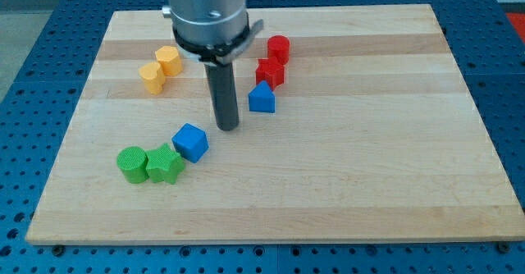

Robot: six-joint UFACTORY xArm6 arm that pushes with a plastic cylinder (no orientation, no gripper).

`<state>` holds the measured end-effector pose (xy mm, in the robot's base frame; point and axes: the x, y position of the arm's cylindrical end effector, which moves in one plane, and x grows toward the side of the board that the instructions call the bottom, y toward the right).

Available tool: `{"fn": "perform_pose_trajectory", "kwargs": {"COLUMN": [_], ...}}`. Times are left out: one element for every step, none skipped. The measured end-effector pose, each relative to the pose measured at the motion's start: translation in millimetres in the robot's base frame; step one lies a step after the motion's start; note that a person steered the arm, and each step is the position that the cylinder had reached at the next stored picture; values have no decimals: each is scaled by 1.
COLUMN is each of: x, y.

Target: Move the blue cube to the right side of green star

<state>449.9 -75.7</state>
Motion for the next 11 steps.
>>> {"fn": "perform_pose_trajectory", "kwargs": {"x": [-7, -1, 22, 49, 50, 50, 50, 59, 98, 131, 110], "y": [-35, -69, -78, -77, -60, -35, -3, 10, 6, 36, 51]}}
